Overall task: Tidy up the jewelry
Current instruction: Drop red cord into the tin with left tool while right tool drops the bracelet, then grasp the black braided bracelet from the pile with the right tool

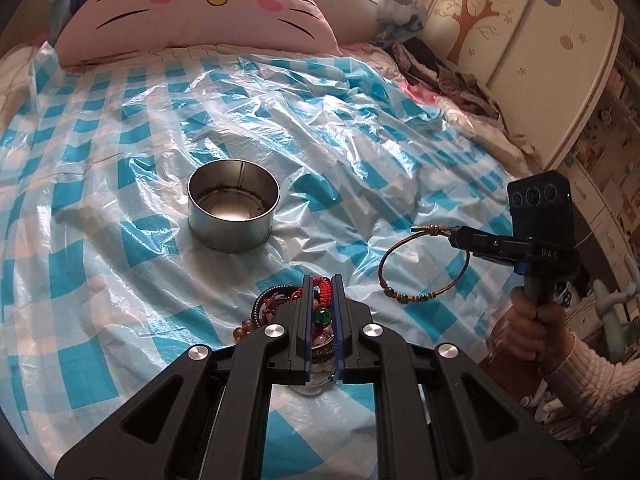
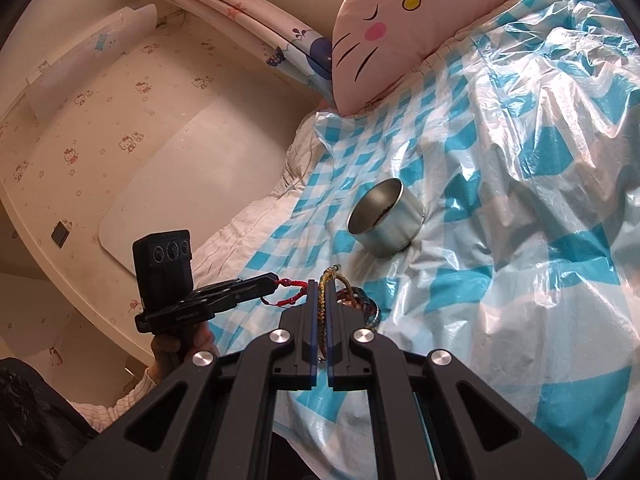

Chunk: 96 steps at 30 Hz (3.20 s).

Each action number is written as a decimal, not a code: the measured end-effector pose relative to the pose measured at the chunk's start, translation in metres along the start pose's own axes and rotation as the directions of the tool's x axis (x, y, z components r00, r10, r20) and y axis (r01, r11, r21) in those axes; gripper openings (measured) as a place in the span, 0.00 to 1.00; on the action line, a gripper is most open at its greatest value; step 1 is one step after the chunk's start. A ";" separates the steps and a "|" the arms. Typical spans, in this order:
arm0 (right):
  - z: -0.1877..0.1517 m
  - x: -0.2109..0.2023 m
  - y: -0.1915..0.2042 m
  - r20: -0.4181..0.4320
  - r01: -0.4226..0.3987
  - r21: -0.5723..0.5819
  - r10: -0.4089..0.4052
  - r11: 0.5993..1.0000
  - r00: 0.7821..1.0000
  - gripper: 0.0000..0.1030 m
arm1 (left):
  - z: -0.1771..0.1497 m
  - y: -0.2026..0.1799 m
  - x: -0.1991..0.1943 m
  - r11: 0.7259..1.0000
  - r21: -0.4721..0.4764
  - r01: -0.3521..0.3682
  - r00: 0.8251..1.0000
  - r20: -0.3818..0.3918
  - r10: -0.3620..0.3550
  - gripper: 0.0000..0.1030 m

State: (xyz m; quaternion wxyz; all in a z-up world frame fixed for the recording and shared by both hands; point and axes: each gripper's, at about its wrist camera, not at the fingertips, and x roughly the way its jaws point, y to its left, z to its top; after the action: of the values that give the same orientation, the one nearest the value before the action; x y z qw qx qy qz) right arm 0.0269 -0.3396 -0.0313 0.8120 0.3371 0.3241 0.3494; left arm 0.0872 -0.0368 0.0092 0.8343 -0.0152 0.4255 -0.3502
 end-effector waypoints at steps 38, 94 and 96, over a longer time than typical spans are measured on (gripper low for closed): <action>0.089 0.155 -0.032 0.037 0.062 0.069 -0.064 0.996 0.997 0.04 | 0.065 0.069 0.080 0.967 -0.239 -0.087 0.975 0.180 0.133 0.08; -0.036 0.179 0.047 -0.314 0.303 -0.491 -0.491 0.817 0.813 0.89 | -0.008 0.063 0.038 0.856 -0.335 -0.393 0.898 0.061 0.436 0.58; -0.036 0.179 0.043 -0.310 0.301 -0.489 -0.485 0.819 0.818 0.89 | -0.008 0.063 0.038 0.857 -0.333 -0.393 0.898 0.061 0.436 0.59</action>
State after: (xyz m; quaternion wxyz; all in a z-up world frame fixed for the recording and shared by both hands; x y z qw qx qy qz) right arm 0.0826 -0.1641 -0.0698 0.8306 -0.0043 0.4725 0.2947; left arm 0.1321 -0.0098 -0.0432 0.9037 -0.0781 0.4116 -0.0886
